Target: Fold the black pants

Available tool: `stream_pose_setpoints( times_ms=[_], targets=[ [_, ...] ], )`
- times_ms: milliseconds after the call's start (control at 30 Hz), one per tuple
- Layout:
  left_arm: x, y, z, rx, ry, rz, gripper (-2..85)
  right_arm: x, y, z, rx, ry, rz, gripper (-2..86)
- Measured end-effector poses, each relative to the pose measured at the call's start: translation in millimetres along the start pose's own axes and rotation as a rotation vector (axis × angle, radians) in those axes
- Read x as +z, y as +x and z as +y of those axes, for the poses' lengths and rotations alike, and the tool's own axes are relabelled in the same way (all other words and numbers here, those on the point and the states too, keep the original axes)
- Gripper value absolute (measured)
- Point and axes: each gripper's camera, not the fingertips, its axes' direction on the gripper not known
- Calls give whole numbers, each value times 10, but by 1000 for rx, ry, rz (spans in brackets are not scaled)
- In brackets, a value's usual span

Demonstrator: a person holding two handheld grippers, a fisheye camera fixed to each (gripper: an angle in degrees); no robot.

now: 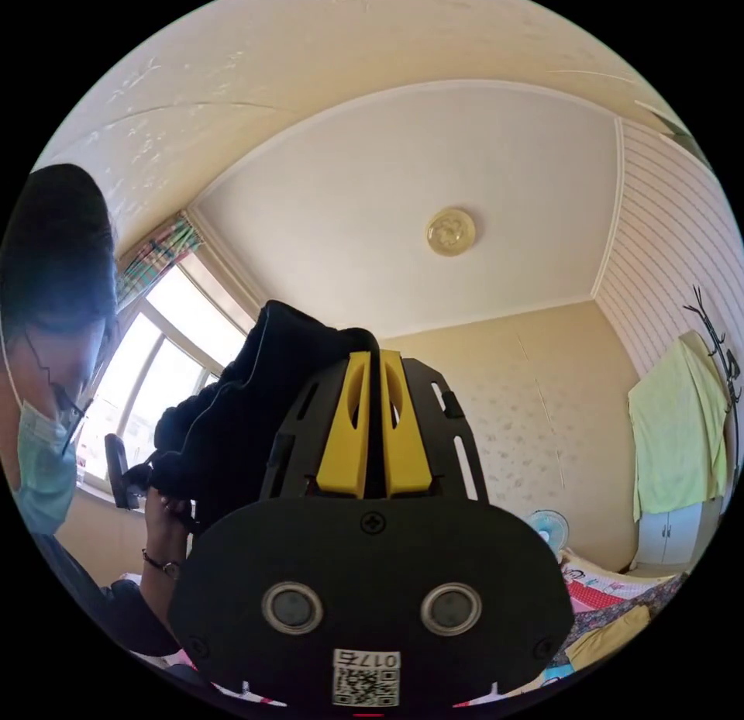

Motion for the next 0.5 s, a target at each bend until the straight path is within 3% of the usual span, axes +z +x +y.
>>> stream_pose_setpoints(
  times_ms=[167,333,433,500],
  targets=[
    [-47,185,-243,25,12,15,63,220,62,-540,-100,0,29,23],
    [29,81,130,4,-37,-71,63,742,392,-208,-55,-84,119,23],
    [459,-320,444,-19,-146,-173,63,1326,777,141,-9,-181,138,24],
    [1188,-891,633,-61,-247,-252,65,1961,1140,309,17,-285,139,26]
  ],
)
